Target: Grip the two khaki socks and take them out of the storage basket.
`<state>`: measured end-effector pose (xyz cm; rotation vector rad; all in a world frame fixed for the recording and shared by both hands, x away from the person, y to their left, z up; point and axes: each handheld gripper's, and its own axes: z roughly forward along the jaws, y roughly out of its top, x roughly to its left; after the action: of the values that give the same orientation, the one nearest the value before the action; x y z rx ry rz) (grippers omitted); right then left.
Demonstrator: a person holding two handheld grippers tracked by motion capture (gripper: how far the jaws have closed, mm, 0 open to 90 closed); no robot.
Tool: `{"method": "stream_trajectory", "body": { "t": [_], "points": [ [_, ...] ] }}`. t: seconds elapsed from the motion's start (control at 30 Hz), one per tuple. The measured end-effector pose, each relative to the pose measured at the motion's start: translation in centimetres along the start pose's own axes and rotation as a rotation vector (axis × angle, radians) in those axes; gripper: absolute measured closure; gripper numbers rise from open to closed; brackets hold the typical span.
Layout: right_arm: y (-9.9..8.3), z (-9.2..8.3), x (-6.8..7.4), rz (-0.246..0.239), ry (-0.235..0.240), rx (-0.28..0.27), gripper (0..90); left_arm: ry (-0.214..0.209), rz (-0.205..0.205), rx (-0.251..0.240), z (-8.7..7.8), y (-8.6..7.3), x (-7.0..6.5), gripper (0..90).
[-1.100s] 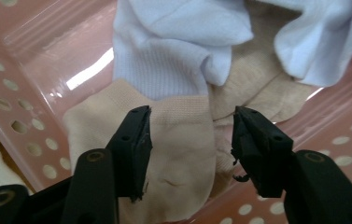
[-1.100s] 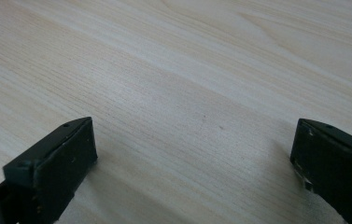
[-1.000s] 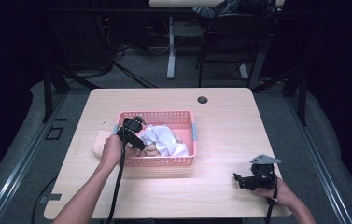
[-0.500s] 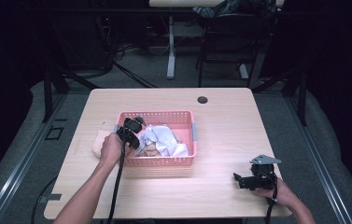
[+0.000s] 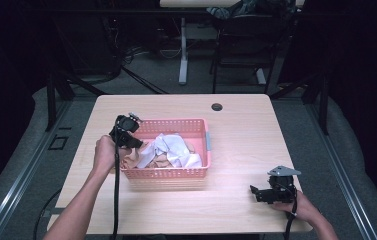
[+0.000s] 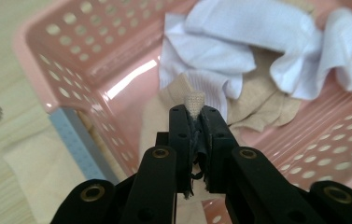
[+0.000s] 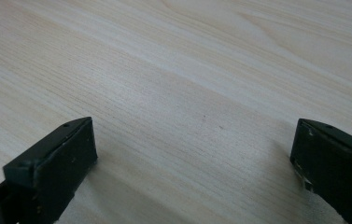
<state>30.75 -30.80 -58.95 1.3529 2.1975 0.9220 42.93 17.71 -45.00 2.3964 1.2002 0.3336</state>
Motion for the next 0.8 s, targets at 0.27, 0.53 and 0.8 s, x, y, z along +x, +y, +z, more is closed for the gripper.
{"method": "stream_trajectory", "body": {
  "t": [0.27, 0.53, 0.8],
  "points": [
    [0.0, 0.0, 0.0, 0.000, 0.000, 0.000, 0.0, -0.001, -0.003, -0.104, -4.4, 1.2, 0.5, 84.9],
    [0.0, 0.0, 0.0, 0.000, 0.000, 0.001, 0.0, -0.002, -0.005, -0.130, -6.7, 2.2, 0.8, 84.9],
    [0.0, 0.0, 0.0, 0.000, 0.000, 0.000, 0.0, 0.012, 0.010, -0.167, -8.3, 2.5, 0.9, 84.9]
  ]
}}
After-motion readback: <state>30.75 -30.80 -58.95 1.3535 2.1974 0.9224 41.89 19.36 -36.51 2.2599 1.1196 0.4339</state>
